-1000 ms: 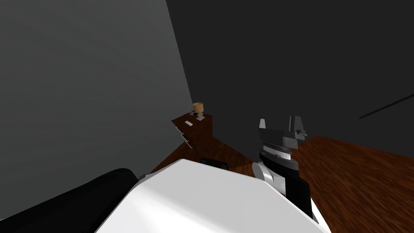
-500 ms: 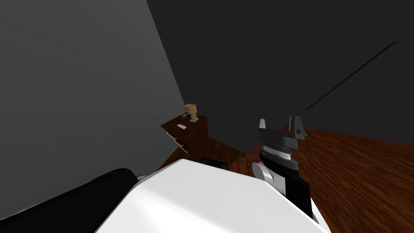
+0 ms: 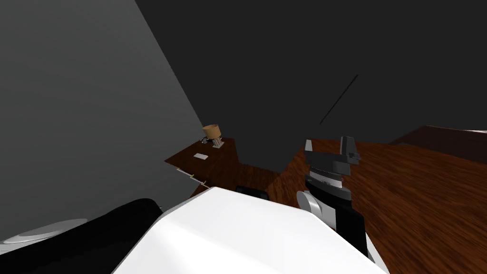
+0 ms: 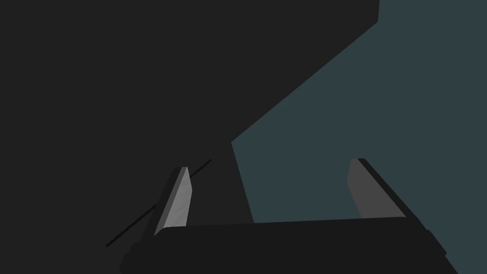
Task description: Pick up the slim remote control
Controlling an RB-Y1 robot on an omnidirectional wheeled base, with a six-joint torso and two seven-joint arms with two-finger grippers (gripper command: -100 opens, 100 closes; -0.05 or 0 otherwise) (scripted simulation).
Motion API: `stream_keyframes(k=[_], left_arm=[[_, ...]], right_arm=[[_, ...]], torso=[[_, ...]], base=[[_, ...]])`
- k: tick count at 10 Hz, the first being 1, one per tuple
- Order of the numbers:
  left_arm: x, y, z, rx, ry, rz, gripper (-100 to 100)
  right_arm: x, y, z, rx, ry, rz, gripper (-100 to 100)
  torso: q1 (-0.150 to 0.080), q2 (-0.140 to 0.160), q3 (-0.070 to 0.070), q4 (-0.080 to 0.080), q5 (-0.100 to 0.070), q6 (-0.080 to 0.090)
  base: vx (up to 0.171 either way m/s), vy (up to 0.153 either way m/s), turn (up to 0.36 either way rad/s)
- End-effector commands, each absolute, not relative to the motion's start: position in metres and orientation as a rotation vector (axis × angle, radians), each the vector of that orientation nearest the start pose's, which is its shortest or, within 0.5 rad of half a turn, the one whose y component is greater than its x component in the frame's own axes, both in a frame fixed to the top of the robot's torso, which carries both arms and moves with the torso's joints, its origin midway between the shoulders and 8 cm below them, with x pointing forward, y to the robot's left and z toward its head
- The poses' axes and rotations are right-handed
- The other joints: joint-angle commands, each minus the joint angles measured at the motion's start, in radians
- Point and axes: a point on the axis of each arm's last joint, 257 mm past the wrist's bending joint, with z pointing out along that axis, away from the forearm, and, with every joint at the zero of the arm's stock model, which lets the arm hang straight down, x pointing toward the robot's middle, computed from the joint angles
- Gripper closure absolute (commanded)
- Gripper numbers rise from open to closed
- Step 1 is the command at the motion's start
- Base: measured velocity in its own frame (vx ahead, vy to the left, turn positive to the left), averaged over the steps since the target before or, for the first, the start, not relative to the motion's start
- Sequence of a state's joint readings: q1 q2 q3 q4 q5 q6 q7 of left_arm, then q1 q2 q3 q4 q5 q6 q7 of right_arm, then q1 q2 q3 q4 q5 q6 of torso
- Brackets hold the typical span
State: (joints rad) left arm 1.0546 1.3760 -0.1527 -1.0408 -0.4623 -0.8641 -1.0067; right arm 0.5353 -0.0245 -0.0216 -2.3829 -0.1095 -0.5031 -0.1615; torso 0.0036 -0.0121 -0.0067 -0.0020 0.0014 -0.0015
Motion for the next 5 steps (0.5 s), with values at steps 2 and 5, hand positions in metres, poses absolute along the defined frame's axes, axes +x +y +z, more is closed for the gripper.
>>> stream_keyframes(k=[2,5], left_arm=[[-0.067,0.648,-0.344,1.47,2.58,-0.029,-100],[-0.072,0.681,-0.32,1.644,2.569,0.016,-100]], right_arm=[[0.316,-0.294,0.06,0.695,0.471,1.51,0],[0.316,-0.294,0.06,0.695,0.471,1.51,0]], torso=[[0.0,-0.001,0.0,0.0,0.0,0.0],[0.001,-0.002,-0.001,0.0,0.0,0.0]], base=[[0.044,0.024,-0.383],[0.048,0.037,-0.401]])
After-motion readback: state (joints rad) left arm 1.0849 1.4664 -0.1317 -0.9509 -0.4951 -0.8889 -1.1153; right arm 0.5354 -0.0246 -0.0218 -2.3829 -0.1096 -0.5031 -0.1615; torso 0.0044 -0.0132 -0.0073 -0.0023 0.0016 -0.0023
